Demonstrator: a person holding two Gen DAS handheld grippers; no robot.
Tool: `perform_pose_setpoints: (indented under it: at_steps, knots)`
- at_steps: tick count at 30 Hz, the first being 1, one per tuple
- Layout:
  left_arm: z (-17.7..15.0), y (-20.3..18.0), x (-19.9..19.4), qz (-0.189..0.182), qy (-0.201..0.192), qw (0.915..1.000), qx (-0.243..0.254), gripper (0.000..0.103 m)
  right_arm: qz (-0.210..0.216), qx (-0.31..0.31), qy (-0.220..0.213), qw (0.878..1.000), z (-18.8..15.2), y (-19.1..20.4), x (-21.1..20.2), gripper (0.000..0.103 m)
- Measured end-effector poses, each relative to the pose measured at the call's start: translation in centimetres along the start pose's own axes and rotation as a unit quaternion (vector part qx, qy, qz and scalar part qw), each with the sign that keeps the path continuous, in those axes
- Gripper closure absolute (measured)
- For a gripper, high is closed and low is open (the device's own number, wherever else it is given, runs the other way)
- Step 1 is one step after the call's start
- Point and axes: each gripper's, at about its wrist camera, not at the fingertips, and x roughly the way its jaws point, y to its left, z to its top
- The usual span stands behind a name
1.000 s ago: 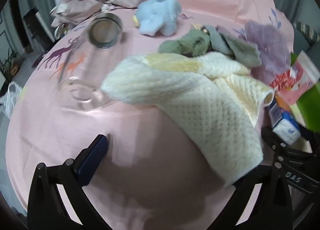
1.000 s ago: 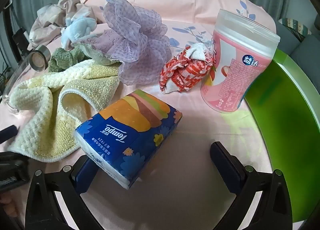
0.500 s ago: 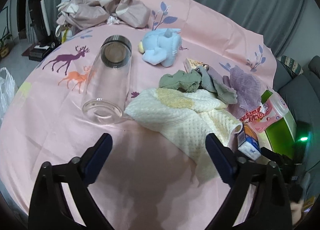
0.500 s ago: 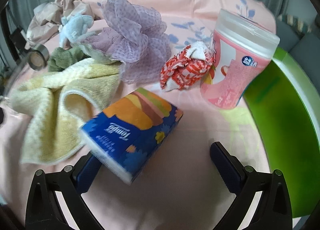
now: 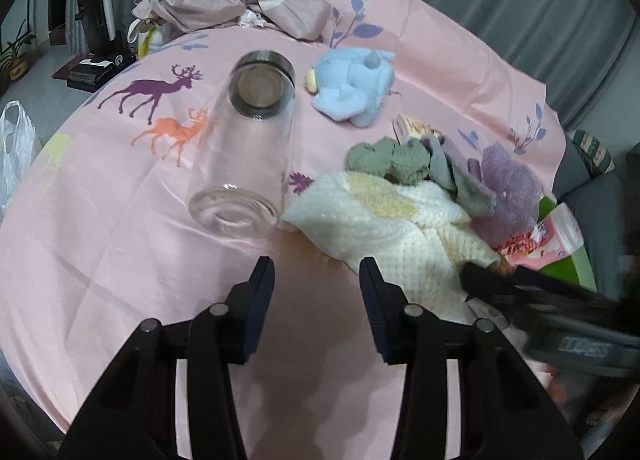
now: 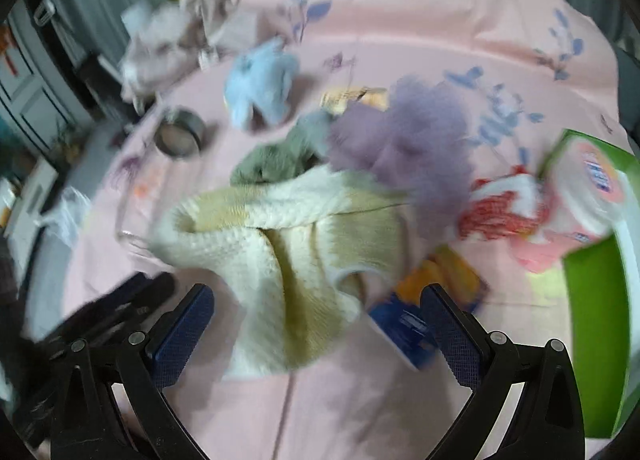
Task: Organize soft objects
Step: 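Reach the right tool toward the cream-and-yellow towel, then grasp the cream-and-yellow towel with the right tool and lift it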
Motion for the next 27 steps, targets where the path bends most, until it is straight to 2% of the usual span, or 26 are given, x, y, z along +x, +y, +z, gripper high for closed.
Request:
perform_pose_setpoints:
  at_steps: [3,4,7,9,10,11,12,13,17,21,27]
  knots:
    - [0.3,1.4,-0.4,0.007,0.001,0.9994,-0.033,0.066,0.016,0.006,0.028,0.999,0.7,0.5,2.9,0.0]
    - [0.5,1.7,-0.4,0.0,0.006,0.9991,-0.042,0.066,0.005,0.013,0.036,0.999,0.6,0.3,4.3,0.0]
    - [0.7,1.9,-1.1,-0.011,0.002,0.9991,-0.041,0.066,-0.018,0.003,0.018,1.0,0.3,0.2,5.5,0.0]
    - [0.9,1.9,-1.4,-0.015,-0.003,0.9991,-0.04,0.066,-0.019,0.003,0.015,1.0,0.0,0.2,6.2,0.009]
    - [1.0,1.9,-1.5,-0.018,-0.003,0.999,-0.042,0.066,-0.038,-0.008,0.003,0.999,0.0,0.4,6.0,0.025]
    - [1.0,2.1,-1.5,-0.019,-0.002,0.9988,-0.044,0.066,-0.039,-0.017,-0.005,0.999,0.0,0.6,5.6,0.036]
    - [1.0,2.3,-1.5,-0.021,0.0,0.9986,-0.048,0.066,-0.019,-0.02,-0.009,1.0,-0.2,0.8,5.1,0.064]
    - [1.0,2.3,-1.4,-0.02,0.002,0.9986,-0.05,0.066,0.0,-0.013,-0.004,1.0,-0.1,0.7,4.5,0.082]
    - [1.2,2.6,-1.4,-0.016,0.003,0.9983,-0.055,0.066,0.008,-0.012,0.005,1.0,-1.0,0.7,1.8,0.083]
    - [1.2,2.5,-1.4,-0.017,0.005,0.9984,-0.053,0.065,0.064,-0.014,0.01,0.998,-2.9,0.6,-1.9,0.083]
    - [0.7,1.7,-0.5,-0.024,0.03,0.9985,-0.04,0.064,0.123,-0.011,0.052,0.991,-3.8,1.0,-4.5,0.083]
